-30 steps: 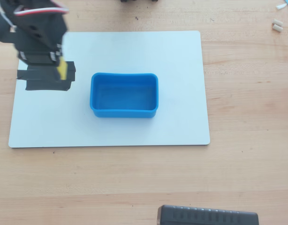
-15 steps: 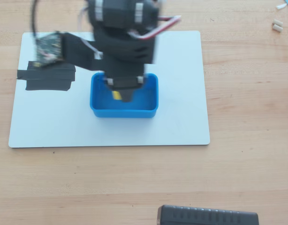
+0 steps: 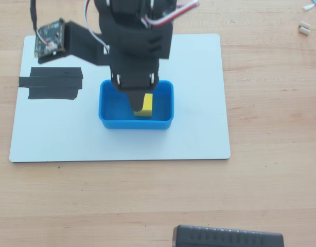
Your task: Pick up yellow cube and drop it in the blue rectangular bin
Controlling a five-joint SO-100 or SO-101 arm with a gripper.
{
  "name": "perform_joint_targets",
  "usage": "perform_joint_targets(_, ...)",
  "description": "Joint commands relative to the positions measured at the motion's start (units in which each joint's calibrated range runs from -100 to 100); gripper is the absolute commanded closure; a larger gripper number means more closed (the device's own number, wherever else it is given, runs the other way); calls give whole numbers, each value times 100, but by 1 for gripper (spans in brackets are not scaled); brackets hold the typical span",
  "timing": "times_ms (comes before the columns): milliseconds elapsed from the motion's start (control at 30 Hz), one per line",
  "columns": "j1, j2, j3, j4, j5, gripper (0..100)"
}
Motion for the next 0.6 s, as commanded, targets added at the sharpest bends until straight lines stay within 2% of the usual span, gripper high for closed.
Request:
perform_joint_targets(0,90,-1172,316,-45,-44,76)
perform_joint_targets(200,-21,-3355,1898,-69,-49,82)
perform_joint_targets(300,56,-4349,2989,-243,-49,90)
perform_joint_targets(367,142,-4823,3598,-400,-20,100)
perform_joint_targets(567,150,-6467,5634,-1291,-5,100)
